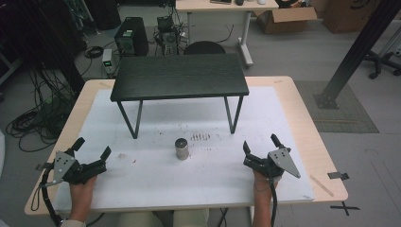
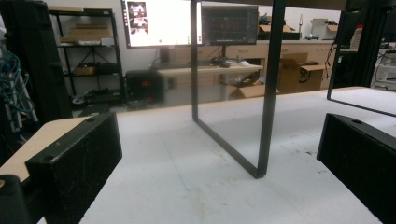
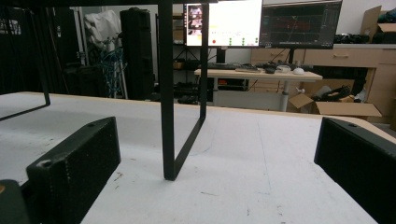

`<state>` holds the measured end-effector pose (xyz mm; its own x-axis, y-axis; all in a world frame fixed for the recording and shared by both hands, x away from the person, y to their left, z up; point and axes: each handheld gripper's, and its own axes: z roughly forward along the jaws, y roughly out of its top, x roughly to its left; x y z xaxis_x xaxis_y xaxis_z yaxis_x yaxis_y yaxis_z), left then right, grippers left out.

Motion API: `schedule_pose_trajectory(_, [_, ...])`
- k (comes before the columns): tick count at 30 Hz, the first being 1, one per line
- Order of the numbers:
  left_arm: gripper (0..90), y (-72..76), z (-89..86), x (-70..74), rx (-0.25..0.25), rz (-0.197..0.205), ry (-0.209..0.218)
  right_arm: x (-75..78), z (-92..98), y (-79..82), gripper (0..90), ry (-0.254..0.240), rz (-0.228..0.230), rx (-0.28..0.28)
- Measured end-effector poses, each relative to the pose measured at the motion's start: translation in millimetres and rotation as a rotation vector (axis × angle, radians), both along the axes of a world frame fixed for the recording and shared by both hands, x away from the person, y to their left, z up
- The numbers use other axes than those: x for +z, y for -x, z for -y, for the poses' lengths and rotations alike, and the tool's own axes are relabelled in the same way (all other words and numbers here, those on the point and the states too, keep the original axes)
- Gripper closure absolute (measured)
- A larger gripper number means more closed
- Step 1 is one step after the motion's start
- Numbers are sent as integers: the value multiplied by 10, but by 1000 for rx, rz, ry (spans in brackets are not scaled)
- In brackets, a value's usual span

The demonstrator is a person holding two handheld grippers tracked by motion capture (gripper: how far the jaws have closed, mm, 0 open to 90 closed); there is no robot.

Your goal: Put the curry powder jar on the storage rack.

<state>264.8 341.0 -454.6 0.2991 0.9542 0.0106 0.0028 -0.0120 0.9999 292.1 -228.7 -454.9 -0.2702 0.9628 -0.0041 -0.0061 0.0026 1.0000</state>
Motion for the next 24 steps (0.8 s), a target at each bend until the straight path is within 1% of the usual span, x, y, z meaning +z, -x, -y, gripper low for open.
schedule_pose_trajectory(9, [4, 0, 1, 0, 0, 0, -1, 1, 3, -4, 0, -3, -3, 1])
schedule_pose_trajectory(24, [4, -1, 0, 1, 0, 1, 2, 2, 2, 3, 0, -3, 6, 0])
